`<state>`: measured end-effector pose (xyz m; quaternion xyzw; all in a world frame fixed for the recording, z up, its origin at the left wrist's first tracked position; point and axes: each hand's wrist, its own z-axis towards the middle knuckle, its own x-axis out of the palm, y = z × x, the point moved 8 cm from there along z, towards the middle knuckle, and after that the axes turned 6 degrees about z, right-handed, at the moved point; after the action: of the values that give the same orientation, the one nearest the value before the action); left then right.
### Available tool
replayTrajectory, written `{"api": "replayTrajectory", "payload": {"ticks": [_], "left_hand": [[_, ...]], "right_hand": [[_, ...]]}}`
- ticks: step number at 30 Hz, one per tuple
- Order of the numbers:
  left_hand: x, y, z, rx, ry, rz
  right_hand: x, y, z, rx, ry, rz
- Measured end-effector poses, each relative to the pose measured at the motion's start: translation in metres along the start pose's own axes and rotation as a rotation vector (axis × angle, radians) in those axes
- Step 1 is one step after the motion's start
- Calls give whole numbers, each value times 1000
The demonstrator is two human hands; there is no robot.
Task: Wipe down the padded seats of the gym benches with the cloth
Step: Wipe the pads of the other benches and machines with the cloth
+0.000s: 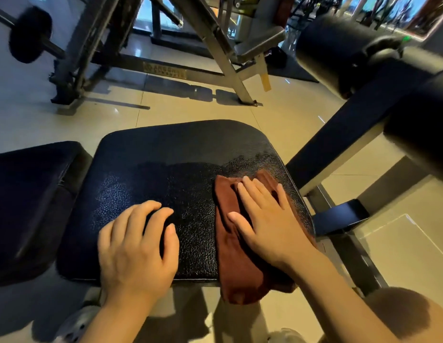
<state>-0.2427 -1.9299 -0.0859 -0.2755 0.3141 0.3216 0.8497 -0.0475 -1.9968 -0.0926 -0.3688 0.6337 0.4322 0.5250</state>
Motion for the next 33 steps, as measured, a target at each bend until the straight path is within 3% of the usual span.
{"api": "replayTrajectory", "payload": {"ticks": [4,9,12,18,27,33], "left_hand": [[-1,0,-2,5,-16,-4],[-2,-1,0,6,-15,-8],[-2,0,1,-13,-2,1],[4,6,1,-71,101,2],[2,1,4,-35,50,-9],[5,2,0,-13,46,-3]], "right_hand": [[-5,11,-8,22,-115,-26],[11,18,-2,-24,28,41],[8,6,5,-19,24,101],[-7,-48,42,180,-74,85],[0,-5,-30,48,-86,152],[-4,-60,55,210,-83,34]]}}
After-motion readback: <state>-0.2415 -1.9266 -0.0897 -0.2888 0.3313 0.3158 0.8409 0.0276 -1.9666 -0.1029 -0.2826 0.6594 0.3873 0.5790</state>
